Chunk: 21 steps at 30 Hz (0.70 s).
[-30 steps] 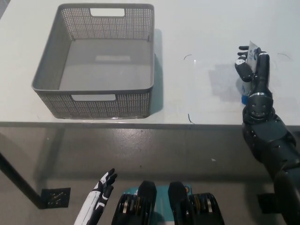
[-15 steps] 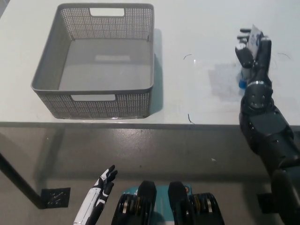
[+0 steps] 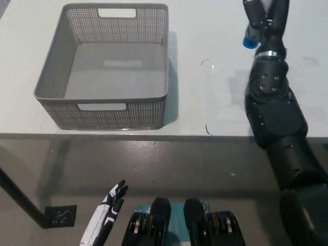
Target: Use the right hand to pick up a shampoo and place it into a container on the left side
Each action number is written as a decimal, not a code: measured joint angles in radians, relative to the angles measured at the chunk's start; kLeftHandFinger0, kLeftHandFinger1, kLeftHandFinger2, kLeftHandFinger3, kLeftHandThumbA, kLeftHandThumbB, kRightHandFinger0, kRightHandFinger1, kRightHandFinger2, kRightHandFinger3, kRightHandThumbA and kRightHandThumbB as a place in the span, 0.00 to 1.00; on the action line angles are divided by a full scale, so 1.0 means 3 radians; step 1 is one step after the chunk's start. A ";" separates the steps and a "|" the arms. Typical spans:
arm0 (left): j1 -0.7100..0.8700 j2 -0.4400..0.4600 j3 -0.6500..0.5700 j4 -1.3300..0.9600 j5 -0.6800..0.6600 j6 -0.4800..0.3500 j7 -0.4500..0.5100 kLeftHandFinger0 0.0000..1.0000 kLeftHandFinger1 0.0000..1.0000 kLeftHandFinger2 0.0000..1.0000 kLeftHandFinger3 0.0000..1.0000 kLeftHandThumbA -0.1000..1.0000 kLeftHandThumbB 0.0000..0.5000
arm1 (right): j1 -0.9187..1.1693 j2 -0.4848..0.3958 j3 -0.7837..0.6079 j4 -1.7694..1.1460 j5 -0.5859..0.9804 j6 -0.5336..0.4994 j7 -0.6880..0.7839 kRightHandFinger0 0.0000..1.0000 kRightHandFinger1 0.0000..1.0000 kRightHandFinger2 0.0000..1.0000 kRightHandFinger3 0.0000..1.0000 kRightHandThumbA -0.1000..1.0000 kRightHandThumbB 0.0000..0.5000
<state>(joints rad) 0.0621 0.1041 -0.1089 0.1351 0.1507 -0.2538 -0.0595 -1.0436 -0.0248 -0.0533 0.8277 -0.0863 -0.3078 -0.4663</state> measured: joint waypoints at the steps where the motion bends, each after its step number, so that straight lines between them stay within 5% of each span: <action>1: 0.0000 0.0000 0.0000 0.0000 0.0000 0.0000 0.0000 1.00 1.00 1.00 1.00 1.00 0.45 | -0.0007 0.0018 0.0002 -0.0004 -0.0002 0.0010 0.0000 0.00 0.12 0.48 0.56 0.00 0.31; 11: 0.0002 0.0010 -0.0004 0.0004 0.0000 0.0004 -0.0005 1.00 1.00 1.00 1.00 1.00 0.51 | -0.0336 0.0448 0.0144 0.0278 -0.0065 0.0063 -0.0024 0.00 0.20 0.61 0.63 0.00 0.31; 14: 0.0004 0.0013 -0.0005 0.0009 -0.0001 0.0003 -0.0006 1.00 1.00 1.00 1.00 1.00 0.52 | -0.0509 0.0636 0.0190 0.0577 -0.0069 0.0063 -0.0046 0.00 0.13 0.54 0.64 0.00 0.27; 21: 0.0009 0.0019 -0.0025 0.0015 0.0001 0.0003 -0.0007 1.00 1.00 1.00 1.00 1.00 0.50 | -0.0734 0.0943 0.0253 0.1050 -0.0069 0.0062 -0.0074 0.00 0.15 0.64 0.70 0.00 0.28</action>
<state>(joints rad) 0.0647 0.1099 -0.1165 0.1396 0.1511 -0.2527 -0.0615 -1.2637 0.2582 0.0225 1.1426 -0.1069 -0.2892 -0.4885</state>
